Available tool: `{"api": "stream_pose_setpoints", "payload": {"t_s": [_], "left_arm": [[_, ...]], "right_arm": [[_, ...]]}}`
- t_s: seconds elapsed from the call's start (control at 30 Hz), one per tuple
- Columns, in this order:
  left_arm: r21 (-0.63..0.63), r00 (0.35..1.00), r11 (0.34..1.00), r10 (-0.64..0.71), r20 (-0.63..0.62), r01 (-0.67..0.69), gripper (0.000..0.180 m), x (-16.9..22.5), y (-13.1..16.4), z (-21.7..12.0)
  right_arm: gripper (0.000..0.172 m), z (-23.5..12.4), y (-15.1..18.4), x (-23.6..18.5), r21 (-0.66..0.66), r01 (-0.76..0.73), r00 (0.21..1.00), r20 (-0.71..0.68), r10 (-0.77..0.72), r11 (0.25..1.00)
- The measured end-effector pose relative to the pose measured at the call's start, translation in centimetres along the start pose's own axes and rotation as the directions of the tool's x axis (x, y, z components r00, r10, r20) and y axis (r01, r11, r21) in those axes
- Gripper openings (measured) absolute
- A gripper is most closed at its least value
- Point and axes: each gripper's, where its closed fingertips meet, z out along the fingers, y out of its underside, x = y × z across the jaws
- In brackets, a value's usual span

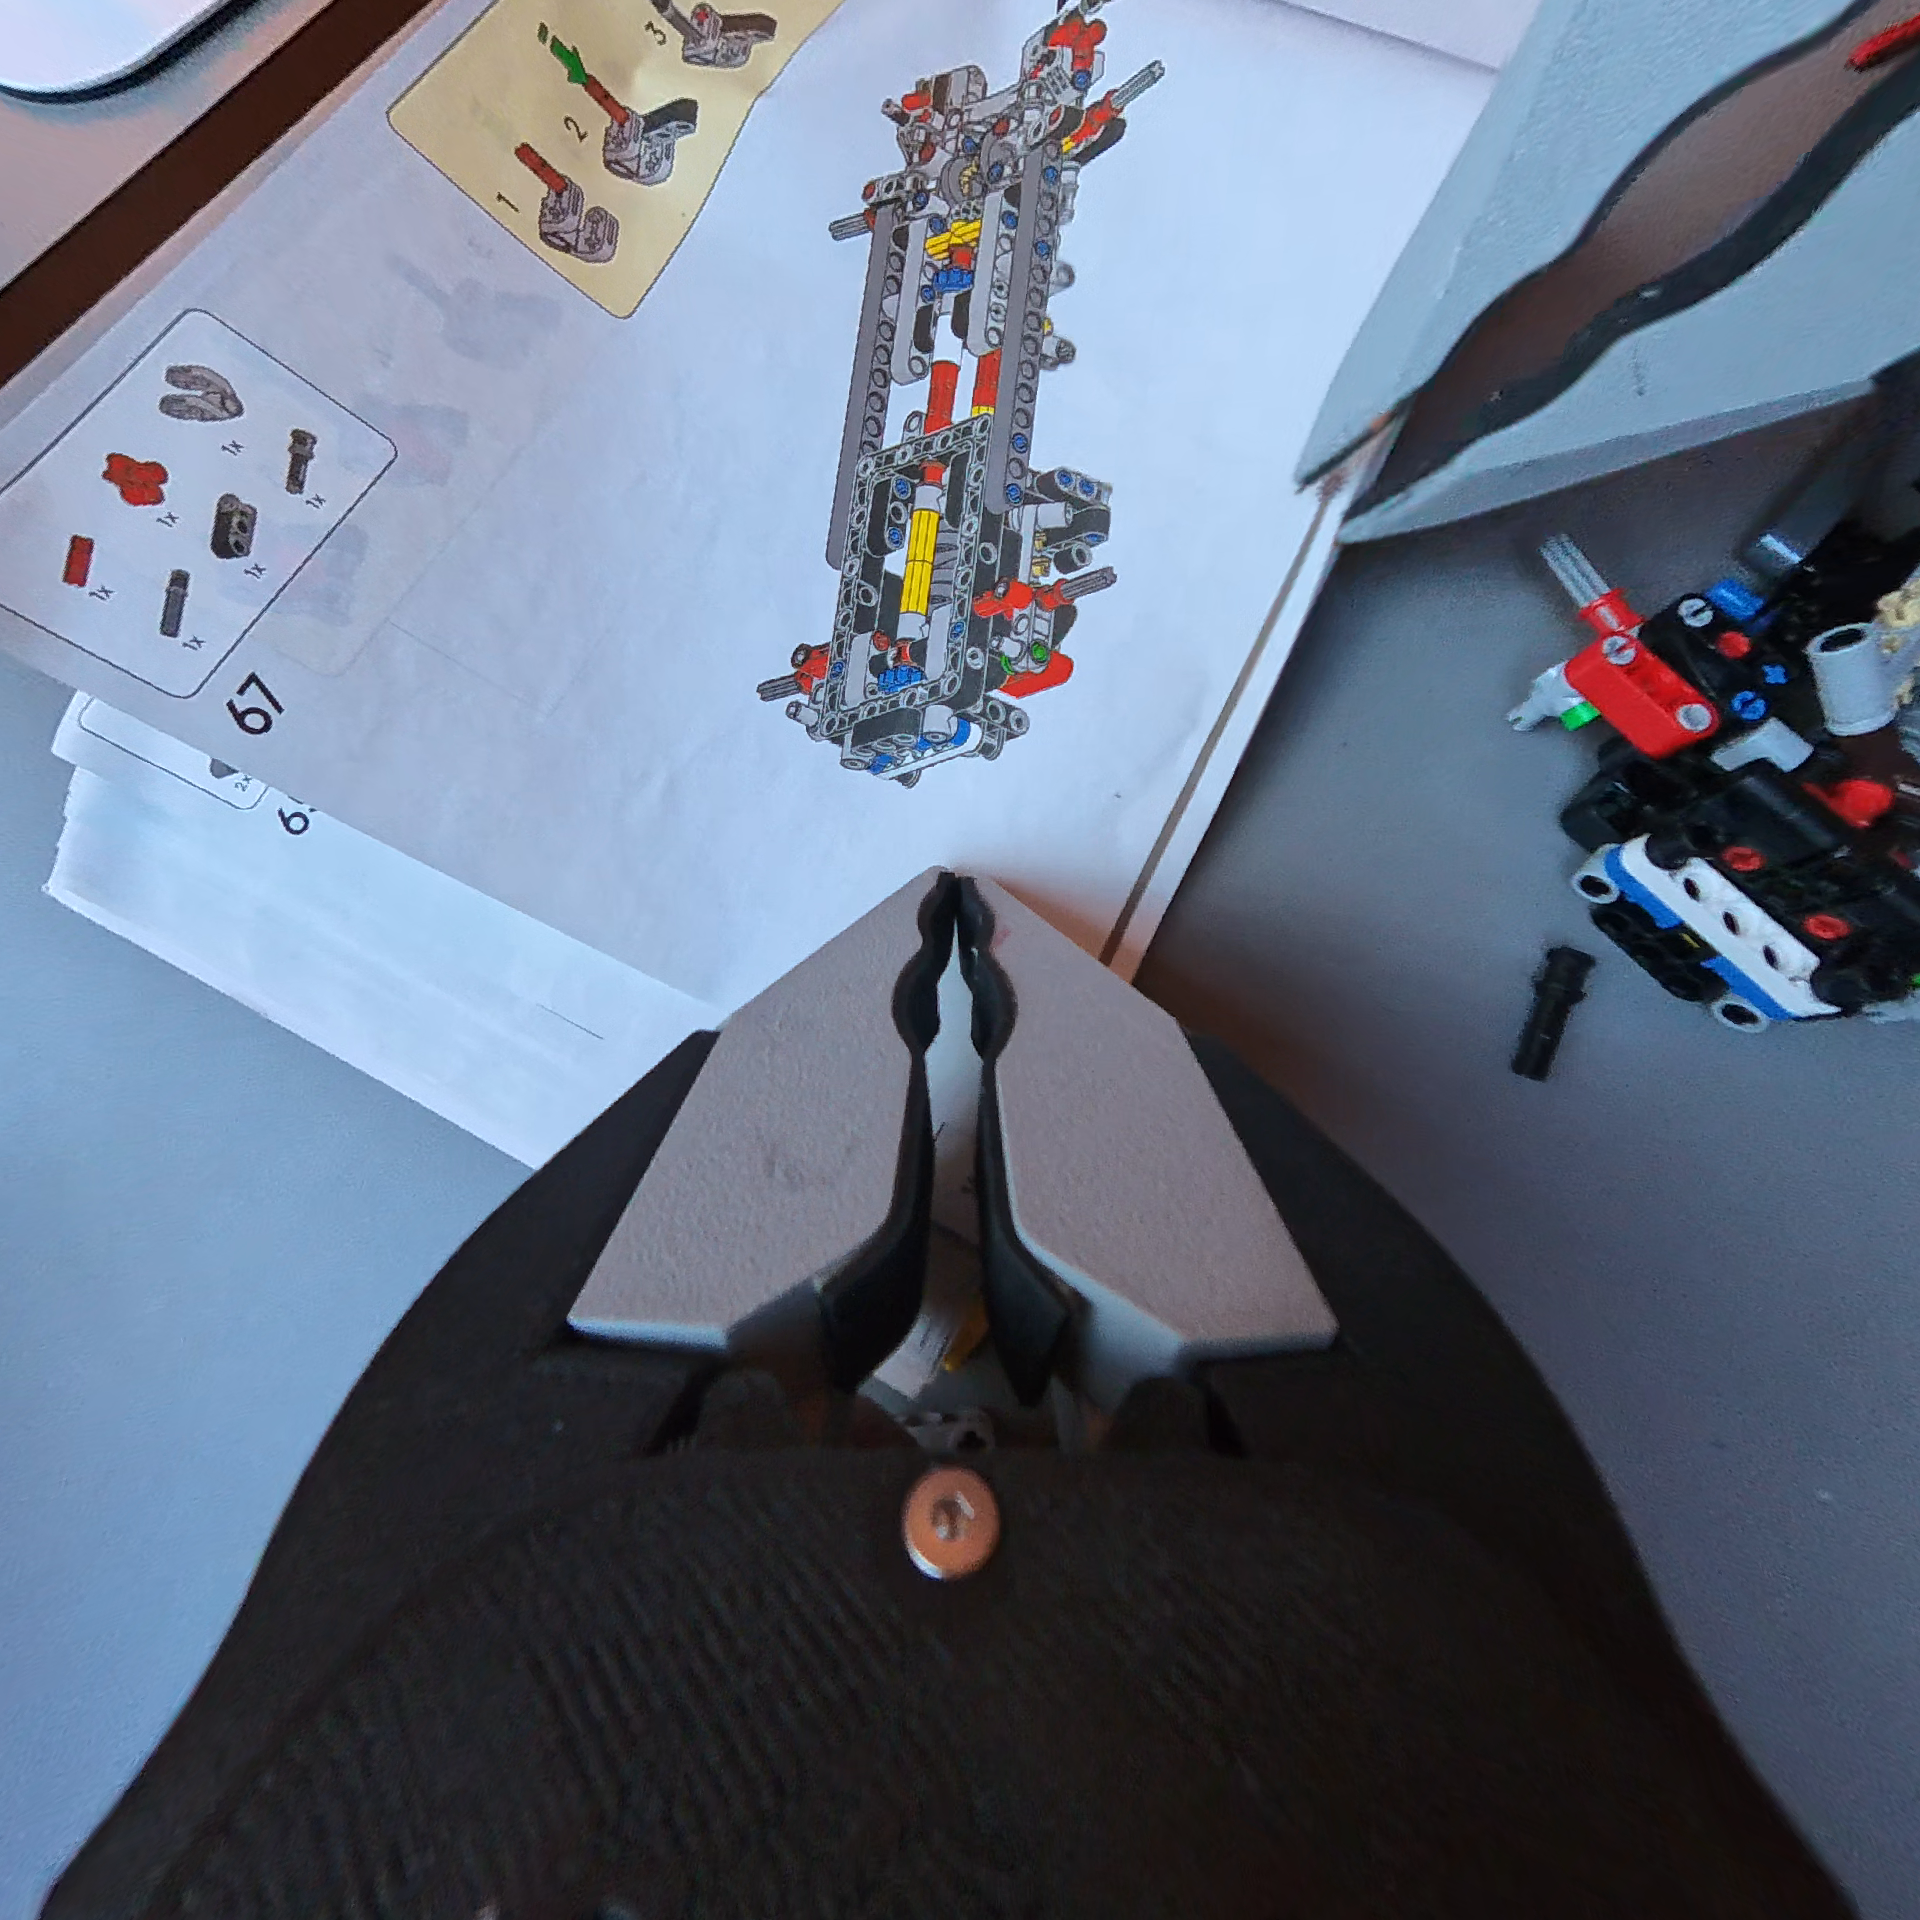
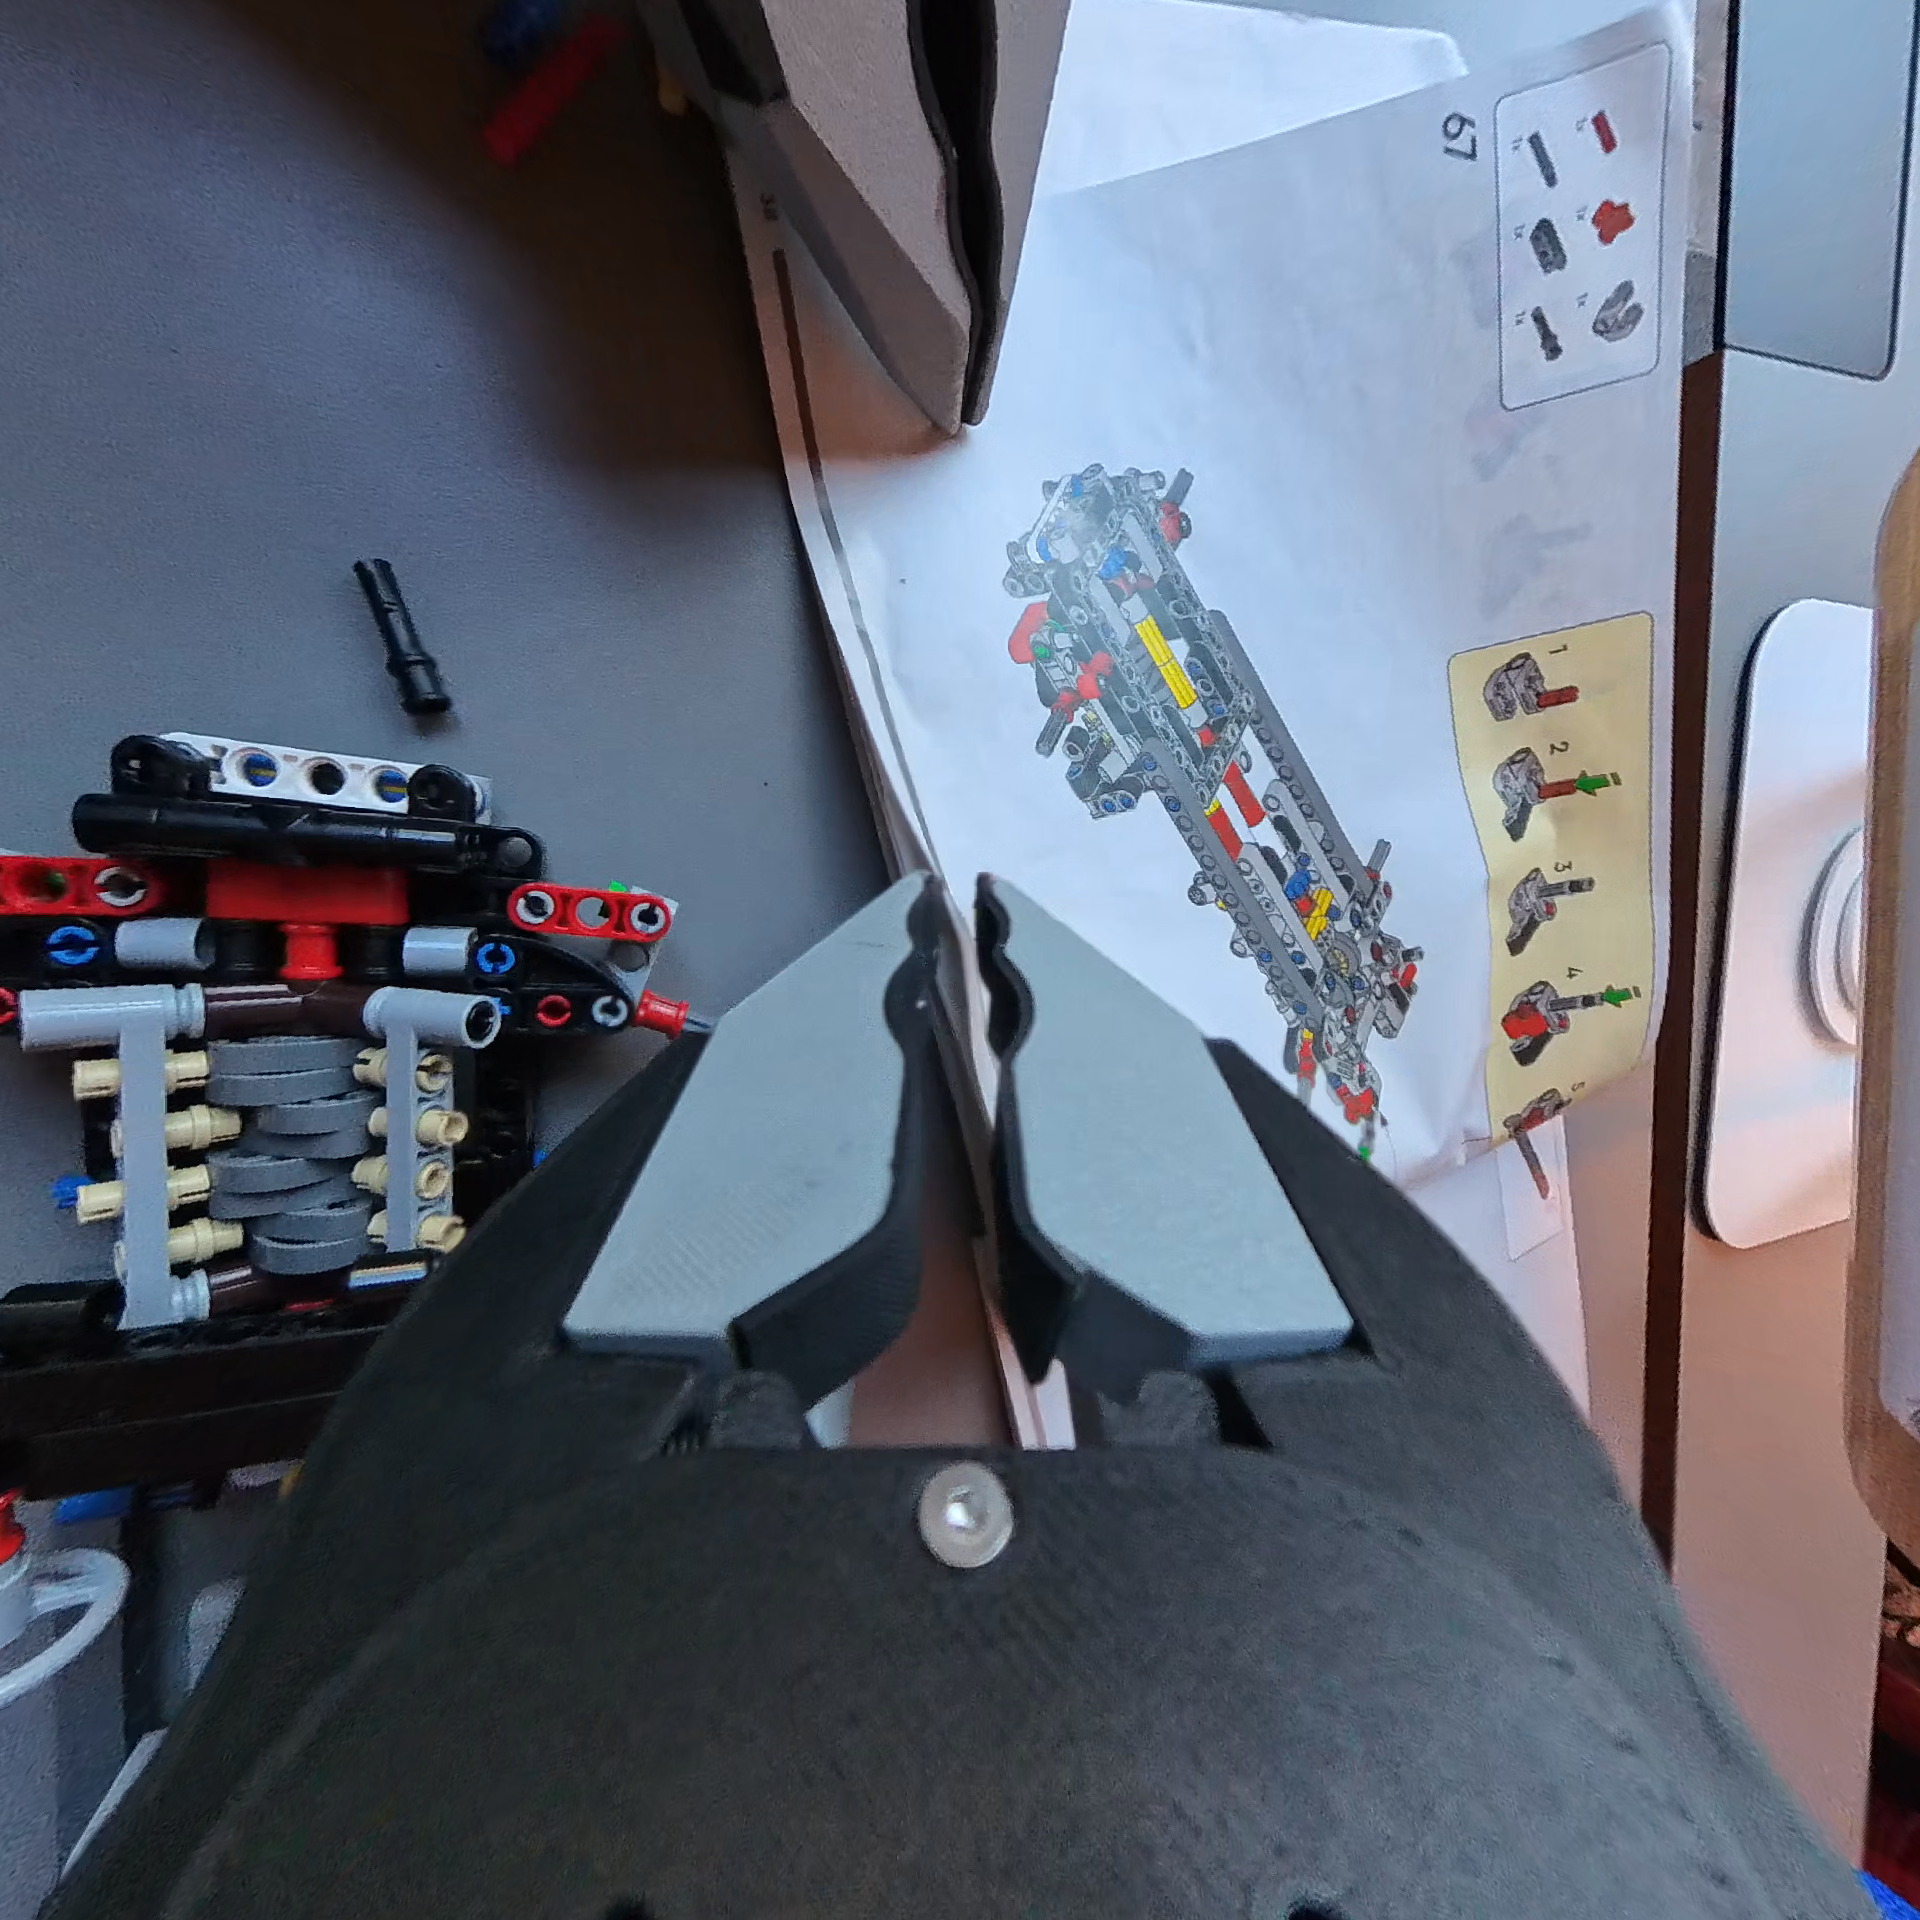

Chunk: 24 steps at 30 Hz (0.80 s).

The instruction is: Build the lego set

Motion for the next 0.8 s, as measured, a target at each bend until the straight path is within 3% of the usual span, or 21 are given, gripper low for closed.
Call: {"api": "stream_pose_setpoints", "payload": {"t_s": [0.2, 0.33, 0.37, 0.4, 0.47, 0.6, 0.7, 0.8], "left_arm": [[0.014, 0.999, 1.000, -0.022, 0.027, 0.022, 0.000, -0.3, -0.3, -0.1], [0.269, 0.981, 0.946, -0.192, 0.022, 0.179, 0.001, -2.4, -4.2, -4.2], [0.352, 0.972, 0.912, -0.233, 0.021, 0.211, 0.040, -3.3, -5.2, -6.0], [0.417, 0.962, 0.879, -0.270, 0.032, 0.233, 0.053, -4.3, -5.8, -7.6], [0.442, 0.961, 0.865, -0.276, 0.029, 0.236, 0.052, -5.1, -5.5, -9.1], [0.205, 0.972, 0.951, -0.233, -0.016, 0.232, 0.069, -3.6, -2.3, -6.7], [0.017, 0.994, 0.994, -0.112, -0.014, 0.112, 0.073, -1.4, 0.0, -4.1], [-0.115, 0.999, 0.993, 0.018, 0.047, -0.012, 0.074, -0.8, 1.8, -2.1]], "right_arm": [[0.000, 0.0, 0.0, 0.9, 0.005, -0.013, 0.996, -0.084, 0.014, 1.000], [0.000, -3.6, 0.2, 4.1, 0.107, -0.135, 0.958, -0.241, 0.158, 0.985], [0.000, -4.8, 0.9, 5.0, 0.143, -0.193, 0.936, -0.271, 0.226, 0.971], [0.000, -6.2, 1.9, 6.0, 0.183, -0.259, 0.905, -0.296, 0.304, 0.949], [0.000, -8.6, 4.7, 7.6, 0.256, -0.386, 0.829, -0.325, 0.455, 0.886], [0.000, -11.8, 11.3, 8.2, 0.364, -0.578, 0.672, -0.295, 0.679, 0.730], [0.000, -12.5, 14.5, 6.9, 0.423, -0.674, 0.587, -0.191, 0.787, 0.606], [0.000, -13.2, 17.1, 5.1, 0.429, -0.758, 0.503, -0.093, 0.859, 0.491]]}}
